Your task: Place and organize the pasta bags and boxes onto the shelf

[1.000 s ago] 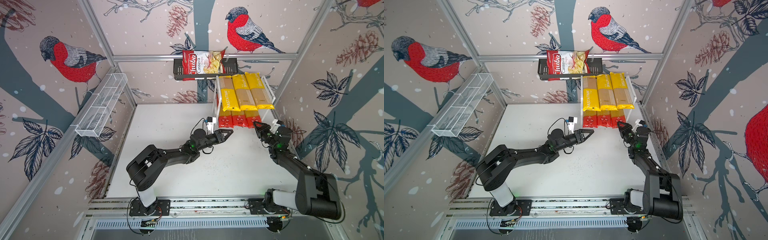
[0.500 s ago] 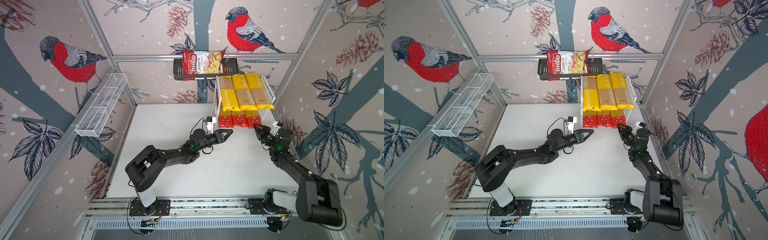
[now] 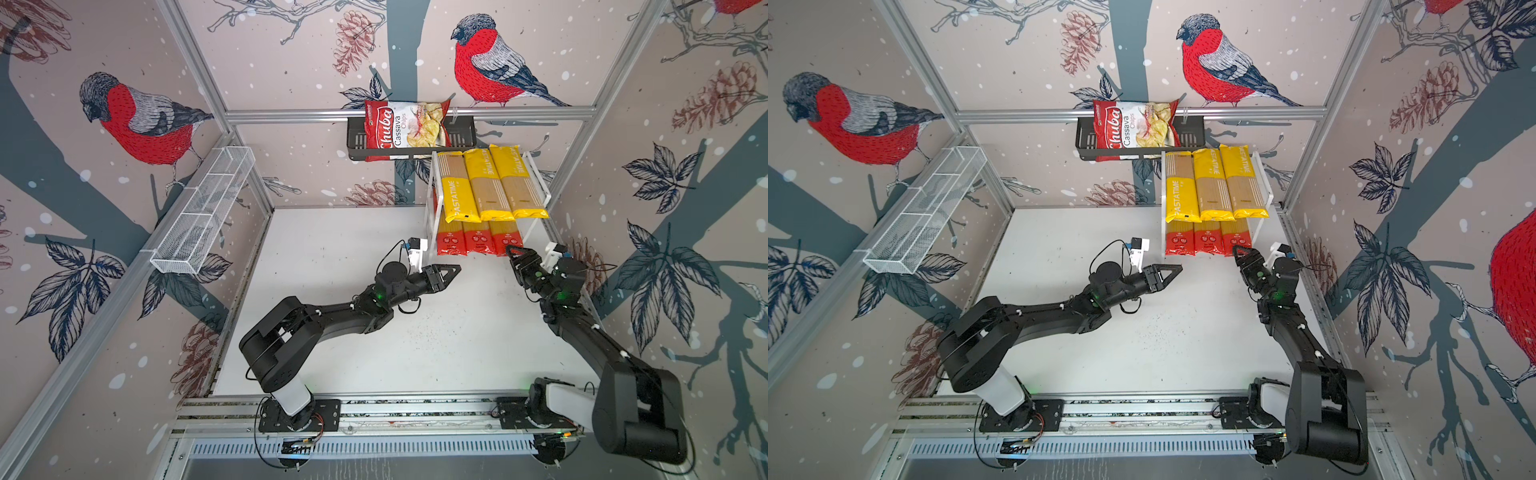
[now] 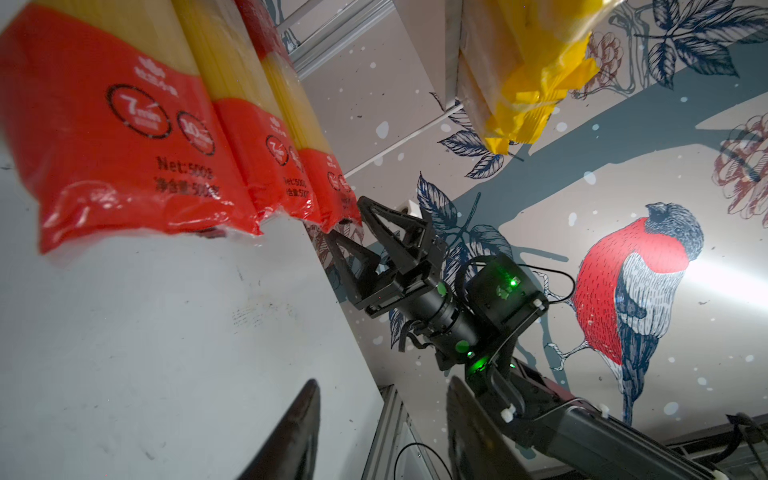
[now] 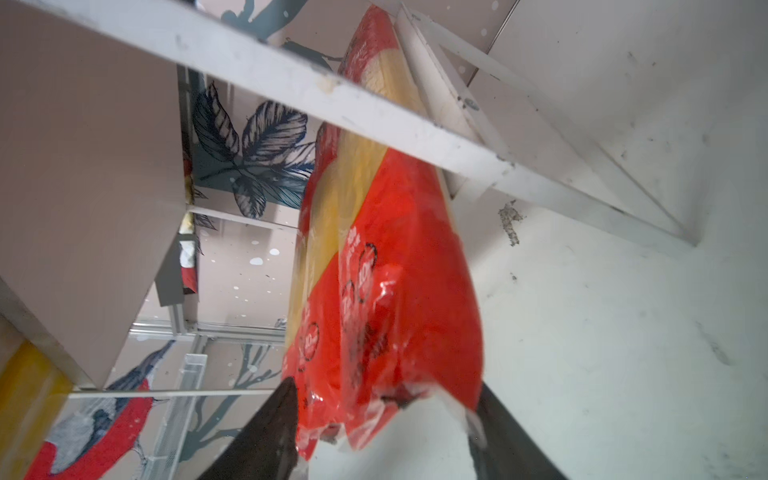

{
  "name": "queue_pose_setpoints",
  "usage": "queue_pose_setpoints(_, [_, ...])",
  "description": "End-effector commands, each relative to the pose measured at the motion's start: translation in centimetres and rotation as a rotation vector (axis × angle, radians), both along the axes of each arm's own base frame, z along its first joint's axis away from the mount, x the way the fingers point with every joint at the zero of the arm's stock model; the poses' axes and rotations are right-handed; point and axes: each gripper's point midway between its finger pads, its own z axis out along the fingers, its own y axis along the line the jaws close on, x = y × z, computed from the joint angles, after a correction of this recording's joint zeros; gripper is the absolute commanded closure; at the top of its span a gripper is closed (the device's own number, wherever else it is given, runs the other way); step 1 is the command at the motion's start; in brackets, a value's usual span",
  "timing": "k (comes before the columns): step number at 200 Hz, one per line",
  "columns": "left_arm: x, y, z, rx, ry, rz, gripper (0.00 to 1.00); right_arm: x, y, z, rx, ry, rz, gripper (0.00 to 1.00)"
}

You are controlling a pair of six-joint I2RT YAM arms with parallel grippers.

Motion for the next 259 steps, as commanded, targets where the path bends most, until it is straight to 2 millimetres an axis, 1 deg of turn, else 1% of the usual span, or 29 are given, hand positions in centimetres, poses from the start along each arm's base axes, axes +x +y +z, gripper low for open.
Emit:
queue_pose_setpoints(1, [-0.6, 0.9, -0.9, 0.071, -0.052, 0.015, 0.50, -1.5, -0.5, -2.8, -0.073, 0.091, -0.013, 0.31])
queue_pose_setpoints(17, [-0.9, 2.0, -1.9, 0.144, -0.075, 0.042, 0.49, -2.6, -0.4, -3.8, -0.087, 0.112, -0.010, 0.32])
queue_pose_setpoints(30, [-0.7, 3.2, -3.0, 0.260, -0.122, 0.095, 0.48, -3.2, -0.7, -4.4, -0.125, 0.130, -0.023, 0.32])
queue_pose_setpoints(41, [-0.6, 4.5, -4.1, 0.379, -0.160, 0.146, 0.48, -3.4, -1.5, -4.9, -0.182, 0.152, -0.057, 0.33])
queue_pose_setpoints(57, [0.0, 7.4, -5.3, 0.497, -0.194, 0.261, 0.47, -3.5, -3.1, -5.0, -0.257, 0.176, -0.134, 0.34])
queue_pose_setpoints(82, [0.5, 12.6, -5.7, 0.639, -0.299, 0.444, 0.44, -3.5, -5.5, -3.3, -0.376, 0.139, -0.278, 0.33])
queue_pose_setpoints(85, [0.6, 13.3, -5.5, 0.652, -0.318, 0.471, 0.43, -3.5, -5.6, -3.1, -0.392, 0.133, -0.293, 0.32])
queue_pose_setpoints(111, [0.1, 19.0, -5.7, 0.780, -0.412, 0.649, 0.42, -4.0, -7.6, -0.8, -0.570, 0.075, -0.458, 0.26])
queue_pose_setpoints(119, [-0.2, 20.2, -5.4, 0.804, -0.463, 0.678, 0.41, -4.1, -8.1, -0.2, -0.630, 0.056, -0.503, 0.25])
queue_pose_setpoints(141, [-1.2, 22.9, -4.5, 0.881, -0.605, 0.740, 0.39, -4.5, -8.4, 0.8, -0.795, -0.016, -0.587, 0.23])
queue_pose_setpoints(148, [-1.1, 24.6, -4.3, 0.909, -0.615, 0.813, 0.38, -4.5, -8.3, 1.0, -0.833, -0.036, -0.600, 0.23])
queue_pose_setpoints(158, [-0.8, 27.5, -4.1, 0.951, -0.597, 0.945, 0.35, -4.1, -8.1, 0.9, -0.869, -0.063, -0.598, 0.22])
queue_pose_setpoints(174, [0.1, 31.7, -3.7, 0.978, -0.559, 1.101, 0.35, -3.3, -8.4, 0.2, -0.921, -0.049, -0.613, 0.21])
queue_pose_setpoints(182, [0.6, 33.8, -3.5, 0.991, -0.542, 1.179, 0.35, -2.6, -8.6, -0.5, -0.946, -0.023, -0.608, 0.21])
queue_pose_setpoints(190, [0.9, 35.8, -3.7, 1.011, -0.526, 1.247, 0.35, -2.0, -8.8, -1.1, -0.965, 0.003, -0.605, 0.21])
queue_pose_setpoints(200, [0.9, 38.7, -3.9, 1.014, -0.486, 1.368, 0.34, -1.4, -8.9, -1.4, -0.973, 0.008, -0.615, 0.21])
queue_pose_setpoints(210, [1.0, 40.6, -4.5, 1.018, -0.474, 1.439, 0.34, -1.0, -9.0, -1.6, -0.966, -0.006, -0.620, 0.21])
queue_pose_setpoints(215, [1.2, 41.0, -4.7, 1.024, -0.487, 1.439, 0.34, -0.9, -9.1, -1.7, -0.963, -0.009, -0.626, 0.21])
queue_pose_setpoints(231, [2.3, 41.3, -5.9, 1.057, -0.507, 1.397, 0.34, -0.5, -9.2, -2.2, -0.959, -0.023, -0.620, 0.21])
queue_pose_setpoints(238, [2.8, 41.2, -6.2, 1.060, -0.513, 1.383, 0.33, -0.5, -9.4, -2.1, -0.947, -0.038, -0.626, 0.21])
queue_pose_setpoints(240, [2.9, 41.0, -6.3, 1.058, -0.519, 1.369, 0.33, -0.4, -9.5, -2.6, -0.954, -0.026, -0.620, 0.21])
queue_pose_setpoints(244, [3.3, 40.8, -6.8, 1.064, -0.524, 1.349, 0.33, -0.4, -9.7, -3.0, -0.950, -0.015, -0.622, 0.21])
queue_pose_setpoints(257, [4.2, 40.6, -7.7, 1.051, -0.538, 1.322, 0.32, -0.3, -10.2, -3.3, -0.921, 0.001, -0.614, 0.21])
queue_pose_setpoints(259, [4.3, 40.5, -7.4, 1.035, -0.552, 1.330, 0.32, -0.2, -10.2, -3.4, -0.917, 0.000, -0.610, 0.21])
